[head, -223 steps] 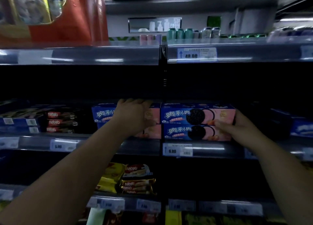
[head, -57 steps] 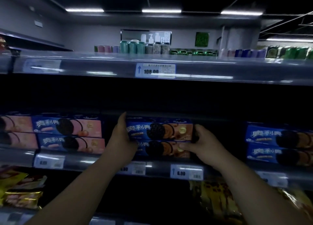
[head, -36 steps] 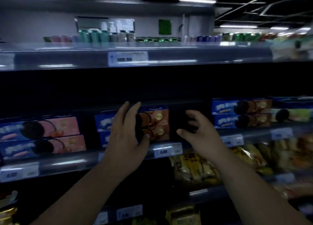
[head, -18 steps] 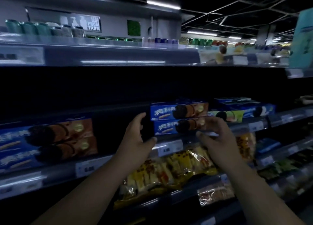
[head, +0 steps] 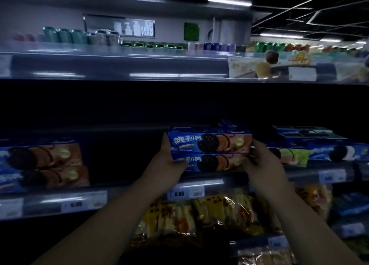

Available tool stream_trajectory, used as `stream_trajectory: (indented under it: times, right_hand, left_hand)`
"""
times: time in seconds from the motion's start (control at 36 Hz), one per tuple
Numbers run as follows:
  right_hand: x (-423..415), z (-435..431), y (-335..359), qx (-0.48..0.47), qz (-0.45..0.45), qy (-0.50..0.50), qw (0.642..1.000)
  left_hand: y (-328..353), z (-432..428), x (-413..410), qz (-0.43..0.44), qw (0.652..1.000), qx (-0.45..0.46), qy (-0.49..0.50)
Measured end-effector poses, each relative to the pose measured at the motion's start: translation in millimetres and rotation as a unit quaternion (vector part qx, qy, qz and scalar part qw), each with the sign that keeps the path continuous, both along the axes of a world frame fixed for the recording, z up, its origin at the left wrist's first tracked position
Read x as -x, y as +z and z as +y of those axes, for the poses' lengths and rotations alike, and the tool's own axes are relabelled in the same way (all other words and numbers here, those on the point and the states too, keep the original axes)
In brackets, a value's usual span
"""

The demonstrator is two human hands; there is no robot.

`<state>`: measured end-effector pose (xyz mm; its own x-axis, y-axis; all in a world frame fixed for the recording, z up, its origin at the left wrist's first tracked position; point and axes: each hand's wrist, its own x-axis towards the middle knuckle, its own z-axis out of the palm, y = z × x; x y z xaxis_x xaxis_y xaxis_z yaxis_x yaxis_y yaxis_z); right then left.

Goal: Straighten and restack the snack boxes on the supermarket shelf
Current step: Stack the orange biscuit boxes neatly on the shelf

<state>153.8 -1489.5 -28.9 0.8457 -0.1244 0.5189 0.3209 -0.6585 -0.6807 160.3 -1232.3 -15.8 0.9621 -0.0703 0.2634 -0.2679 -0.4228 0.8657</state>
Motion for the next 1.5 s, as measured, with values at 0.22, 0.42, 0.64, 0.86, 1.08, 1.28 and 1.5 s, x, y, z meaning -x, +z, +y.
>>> stream_trajectory:
  times: [0.22, 0.42, 0.64, 0.86, 1.08, 1.28, 1.5]
  right_hand:
    - [-13.1, 49.0, 10.8, 0.021, -0.021, 0.018, 0.999]
    - [-22.7, 119.0, 12.7, -0.023, -0.022, 0.103, 0.994]
    - [-22.0, 136.2, 5.7, -0.066, 0.04, 0.138, 0.987]
    - [-42.0, 130.4, 29.8, -0.197, 0.176, 0.319, 0.91]
    - [-44.2, 124.2, 34.9, -0.162, 0.202, 0.32, 0.911]
    - [-33.6, 128.5, 33.7, -0.162, 0.191, 0.319, 0.914]
    - [-12.0, 138.1, 34.5, -0.132, 0.2, 0.28, 0.93]
  left_hand:
    - [9.4, 33.0, 31.7, -0.009, 0.997, 0.03, 0.069]
    - [12.3, 89.8, 66.6, -0.028, 0.986, -0.018, 0.163]
    - [5.7, 122.4, 88.8, -0.019, 0.982, -0.096, 0.159]
    - [11.8, 148.0, 109.8, -0.21, 0.938, -0.165, 0.223]
    - [18.5, 194.1, 86.1, -0.178, 0.837, -0.416, 0.309]
    - [10.7, 203.2, 78.5, -0.19, 0.822, -0.445, 0.3]
    - [7.9, 210.5, 79.1, -0.209, 0.823, -0.449, 0.277]
